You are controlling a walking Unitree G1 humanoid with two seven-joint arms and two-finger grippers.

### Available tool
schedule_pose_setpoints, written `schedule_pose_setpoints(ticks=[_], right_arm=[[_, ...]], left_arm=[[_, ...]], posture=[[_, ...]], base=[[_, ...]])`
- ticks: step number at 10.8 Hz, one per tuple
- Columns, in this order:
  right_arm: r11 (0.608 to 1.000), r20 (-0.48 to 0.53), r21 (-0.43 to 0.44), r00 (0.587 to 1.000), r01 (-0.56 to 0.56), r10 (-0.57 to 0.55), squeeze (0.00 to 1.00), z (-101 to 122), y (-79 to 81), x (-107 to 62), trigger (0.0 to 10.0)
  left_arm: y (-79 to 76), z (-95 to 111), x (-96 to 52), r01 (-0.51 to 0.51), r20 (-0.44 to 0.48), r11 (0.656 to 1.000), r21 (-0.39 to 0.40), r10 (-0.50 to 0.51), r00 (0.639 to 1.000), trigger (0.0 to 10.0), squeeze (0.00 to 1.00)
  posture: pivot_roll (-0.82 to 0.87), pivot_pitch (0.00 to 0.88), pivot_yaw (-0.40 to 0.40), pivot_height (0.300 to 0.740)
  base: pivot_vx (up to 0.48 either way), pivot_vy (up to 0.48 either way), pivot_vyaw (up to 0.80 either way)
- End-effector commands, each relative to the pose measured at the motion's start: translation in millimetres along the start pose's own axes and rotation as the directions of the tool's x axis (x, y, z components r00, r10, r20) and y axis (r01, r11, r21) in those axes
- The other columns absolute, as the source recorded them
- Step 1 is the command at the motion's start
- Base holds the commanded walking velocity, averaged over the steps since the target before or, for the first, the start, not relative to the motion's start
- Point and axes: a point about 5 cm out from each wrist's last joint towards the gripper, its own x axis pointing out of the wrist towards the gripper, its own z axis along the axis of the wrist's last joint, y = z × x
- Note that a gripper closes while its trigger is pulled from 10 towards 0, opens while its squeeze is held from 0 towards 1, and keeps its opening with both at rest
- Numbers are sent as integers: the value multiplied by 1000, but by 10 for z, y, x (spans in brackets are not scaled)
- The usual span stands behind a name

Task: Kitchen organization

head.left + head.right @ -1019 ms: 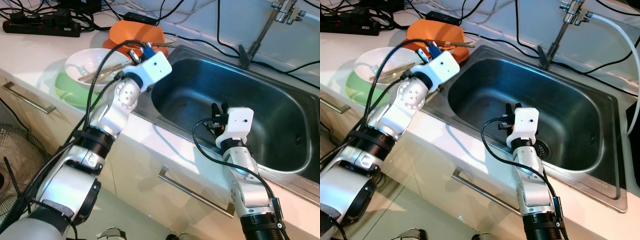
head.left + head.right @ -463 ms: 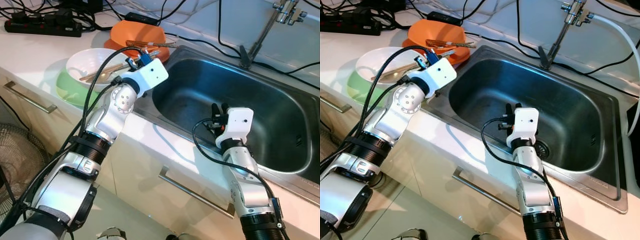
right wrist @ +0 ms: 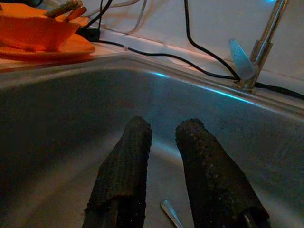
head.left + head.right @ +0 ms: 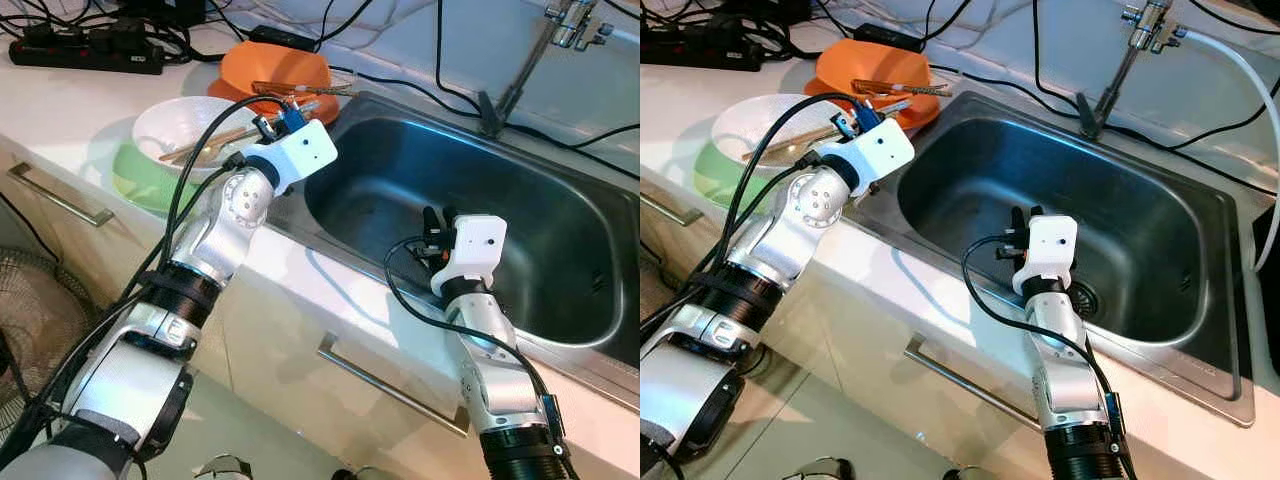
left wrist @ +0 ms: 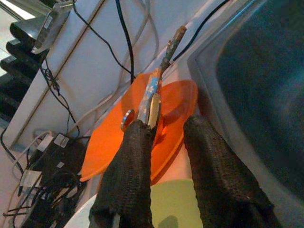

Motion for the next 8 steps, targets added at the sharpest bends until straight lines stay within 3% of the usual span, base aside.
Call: schedule_pose_setpoints(ticks=[1, 8], right_arm=[[1000, -19, -3, 1000, 21, -21, 0, -49, -52, -13, 10000], [1000, -23, -3, 999, 30, -30, 0, -65, -55, -32, 10000]], left_arm=[[-2, 71, 32, 3, 20, 1000, 22, -3, 1000, 10000, 0], [24, 169, 196, -5, 22, 1000, 19, 5, 1000, 10000, 0]], posture=[[-68, 56, -138, 740], [-76, 61, -126, 740]], base=[[0, 0, 0], [0, 0, 0]])
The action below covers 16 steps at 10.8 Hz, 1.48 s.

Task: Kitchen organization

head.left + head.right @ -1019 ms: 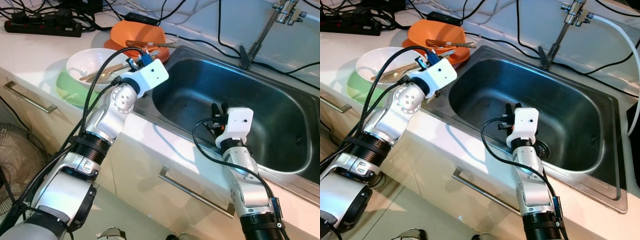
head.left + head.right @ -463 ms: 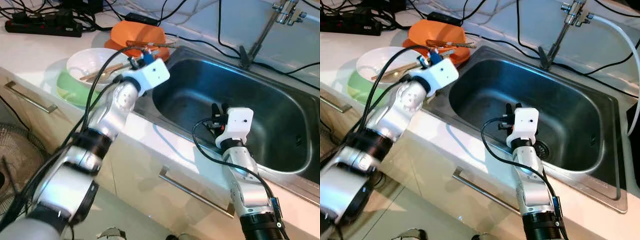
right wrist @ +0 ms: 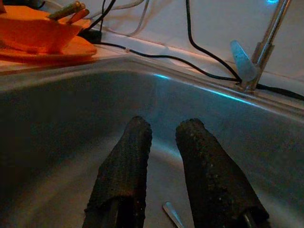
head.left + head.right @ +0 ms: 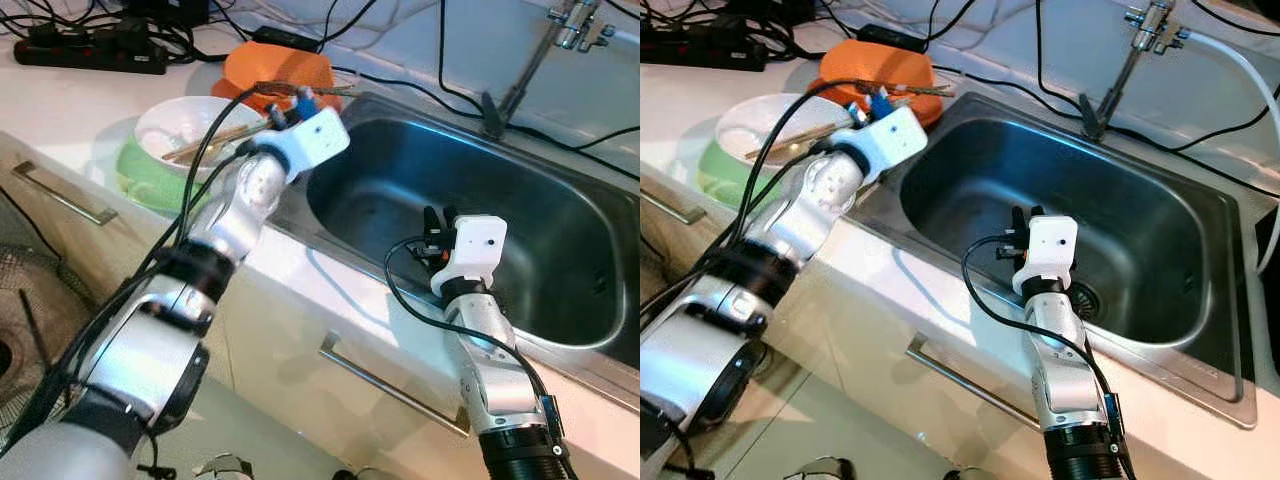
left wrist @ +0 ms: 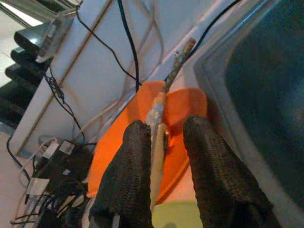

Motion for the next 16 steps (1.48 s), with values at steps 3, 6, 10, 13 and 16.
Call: schedule_pose_setpoints(ticks=[3, 6, 10, 13, 16], right_arm=[[1000, -29, -6, 999, 28, -28, 0, -63, -63, -34, 10000], [999, -31, -7, 999, 32, -33, 0, -69, -67, -44, 10000], [999, -33, -7, 999, 36, -37, 0, -77, -75, -44, 10000], [999, -33, -8, 999, 40, -40, 0, -77, -79, -41, 10000], [999, -32, -8, 999, 41, -41, 0, -77, -82, -38, 10000]], left_arm=[[24, 72, 60, -4, 9, 1000, -2, 4, 1000, 10000, 0], [50, 45, 88, -15, -15, 1000, -4, 15, 1000, 10000, 0], [72, 30, 107, -28, -23, 1000, -10, 28, 999, 6392, 0], [74, 41, 113, -31, -12, 999, -7, 31, 999, 0, 0], [70, 49, 114, -29, -3, 1000, -8, 29, 1000, 0, 0]], posture=[[-79, 65, -123, 740], [-82, 65, -120, 740], [-83, 67, -121, 740], [-81, 64, -120, 740], [-82, 64, -119, 740]], base=[[0, 0, 0], [0, 0, 0], [0, 0, 0], [0, 0, 0], [0, 0, 0]])
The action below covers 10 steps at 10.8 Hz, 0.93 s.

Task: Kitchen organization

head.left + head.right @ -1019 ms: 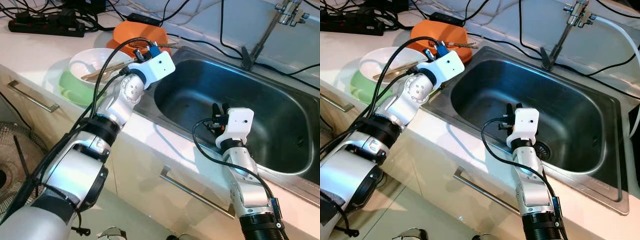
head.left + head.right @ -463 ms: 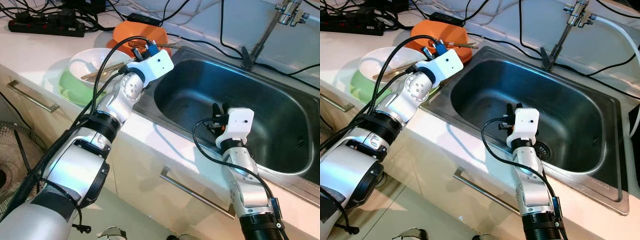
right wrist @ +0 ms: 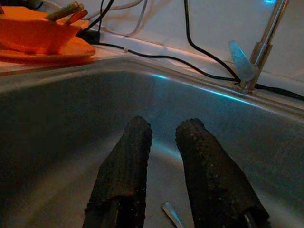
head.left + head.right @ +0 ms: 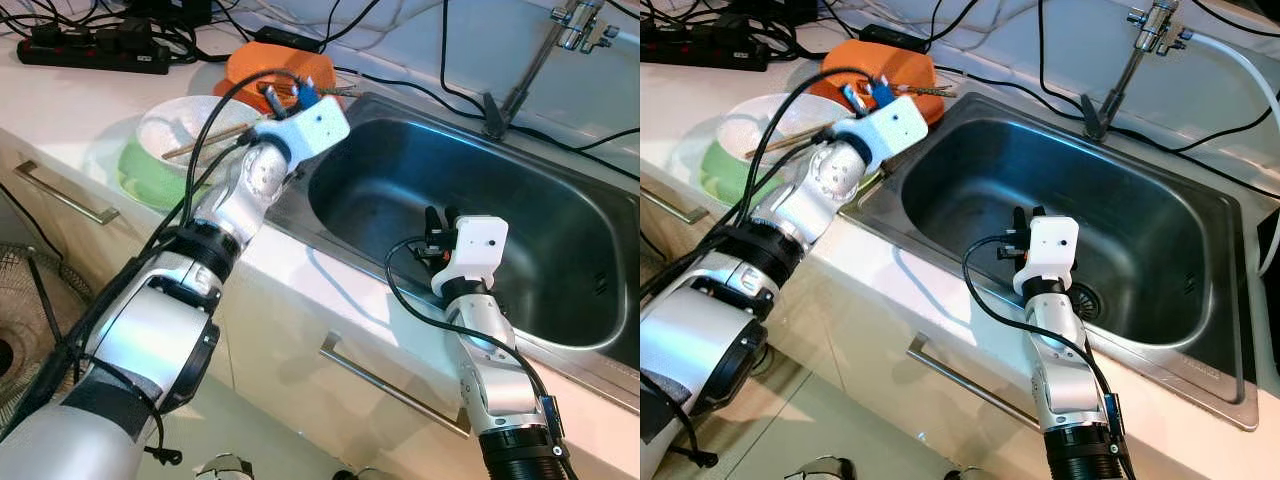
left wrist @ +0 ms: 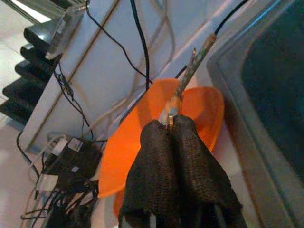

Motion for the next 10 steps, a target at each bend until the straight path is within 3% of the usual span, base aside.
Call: schedule_pose_setpoints(ticks=[1, 3, 4, 5, 6, 9, 10], right_arm=[[999, -33, -9, 999, 31, -31, 0, -77, -76, -35, 10000], [1000, -32, -9, 999, 29, -29, 0, -76, -77, -33, 10000], [1000, -31, -8, 999, 29, -29, 0, -76, -78, -32, 10000], [1000, -31, -9, 999, 27, -28, 0, -77, -77, -29, 10000], [1000, -31, -8, 999, 26, -26, 0, -77, -74, -25, 10000], [1000, -27, -6, 1000, 15, -15, 0, -69, -49, 8, 10000], [1000, -25, -6, 1000, 13, -13, 0, -66, -49, 21, 10000]], left_arm=[[-8, 54, 16, 3, 14, 1000, -15, -2, 1000, 0, 0], [18, 88, 12, -7, 33, 1000, -26, 8, 999, 0, 0], [75, 152, 0, -25, 69, 997, -69, 30, 997, 0, 0], [148, 264, -24, -26, 136, 988, -150, 47, 990, 2510, 0], [222, 381, -57, -22, 205, 975, -220, 68, 976, 10000, 0], [545, 586, -150, -49, 276, 939, -341, 150, 949, 10000, 0], [690, 785, -210, -44, 369, 936, -349, 181, 912, 10000, 0]], posture=[[-82, 60, -118, 740], [-80, 59, -118, 740], [-79, 55, -118, 740], [-78, 52, -118, 740], [-75, 46, -119, 740], [-65, 37, -127, 740], [-64, 35, -128, 740]], base=[[0, 0, 0], [0, 0, 0], [0, 0, 0], [0, 0, 0], [0, 0, 0], [0, 0, 0], [0, 0, 0]])
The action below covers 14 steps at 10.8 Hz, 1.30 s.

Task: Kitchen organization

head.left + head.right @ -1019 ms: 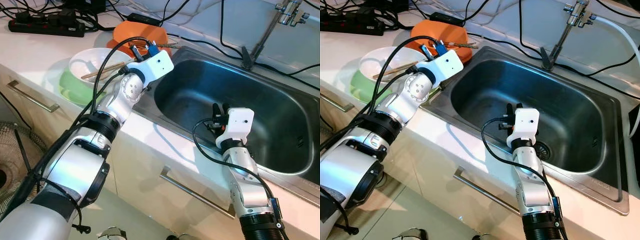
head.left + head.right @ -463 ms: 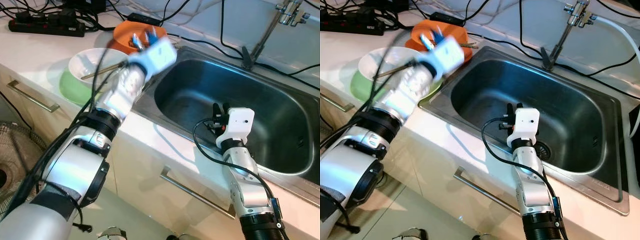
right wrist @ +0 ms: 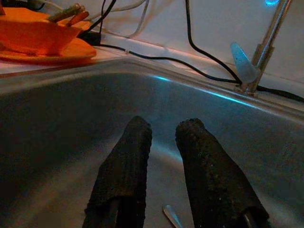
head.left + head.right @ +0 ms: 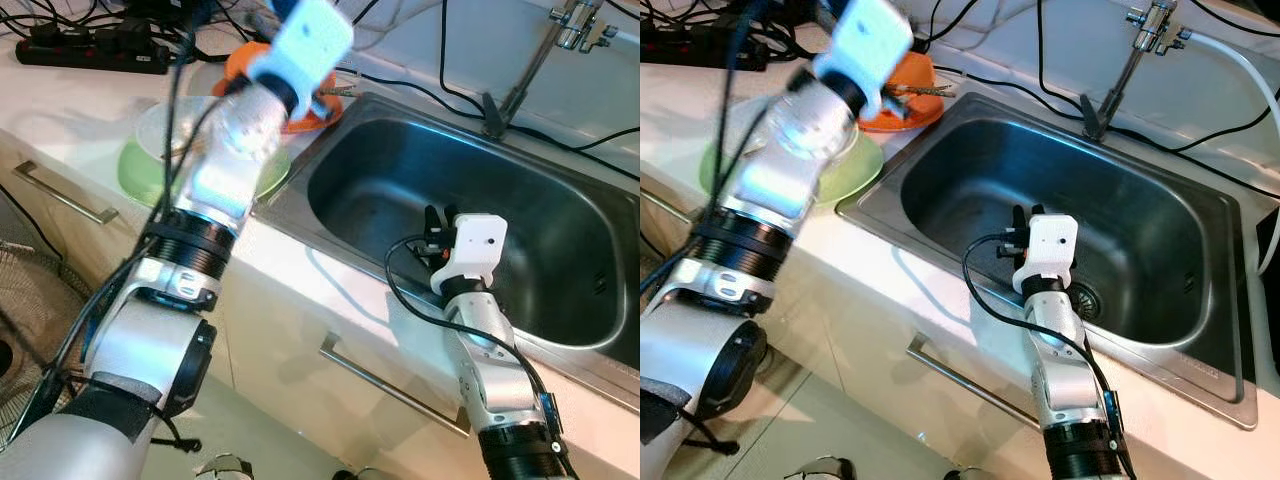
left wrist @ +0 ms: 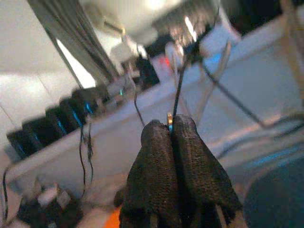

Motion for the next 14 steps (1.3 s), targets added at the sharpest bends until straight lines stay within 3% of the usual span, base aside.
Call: schedule_pose_setpoints(ticks=[1, 2, 3, 4, 5, 7, 8, 11, 14], right_arm=[[1000, -28, -6, 999, 17, -17, 0, -68, -56, -6, 10000], [1000, -27, -5, 999, 19, -19, 0, -68, -56, 3, 10000], [1000, -26, -5, 999, 22, -22, 0, -64, -56, 8, 10000], [1000, -25, -7, 999, 28, -28, 0, -60, -68, 12, 10000], [999, -25, -9, 999, 34, -34, 0, -59, -87, 8, 10000], [998, -24, 2, 998, 55, -55, 0, -54, -136, 4, 10000], [997, -26, 25, 997, 71, -71, 976, -52, -161, 6, 10000], [993, 4, 93, 998, 68, -68, 1000, 89, -294, 62, 10000], [982, 72, 148, 992, -115, 106, 1000, 332, -250, 123, 10000]], left_arm=[[2, 390, 48, 38, 181, 999, -6, -37, 983, 10000, 0], [-81, 615, 23, 111, 312, 990, -87, -78, 947, 10000, 0], [-240, 632, 1, 205, 347, 961, -183, -132, 928, 10000, 0], [-392, 582, -20, 272, 359, 928, -254, -170, 918, 10000, 0], [-530, 546, -58, 332, 379, 874, -356, -190, 906, 10000, 0], [-664, 408, -97, 367, 365, 790, -491, -196, 910, 10000, 0], [-679, 335, -109, 362, 347, 764, -535, -192, 918, 10000, 0], [-807, 38, -226, 355, 278, 728, -587, -231, 932, 10000, 0], [-776, -49, -259, 337, 257, 703, -627, -222, 941, 10000, 0]], posture=[[-64, 35, -127, 740], [-64, 33, -123, 740], [-69, 31, -121, 740], [-73, 33, -117, 740], [-77, 35, -115, 740], [-84, 41, -111, 740], [-84, 41, -111, 740], [-91, 51, -102, 740], [-97, 48, -95, 740]], base=[[0, 0, 0], [0, 0, 0], [0, 0, 0], [0, 0, 0], [0, 0, 0], [0, 0, 0], [0, 0, 0], [0, 0, 0], [0, 0, 0]])
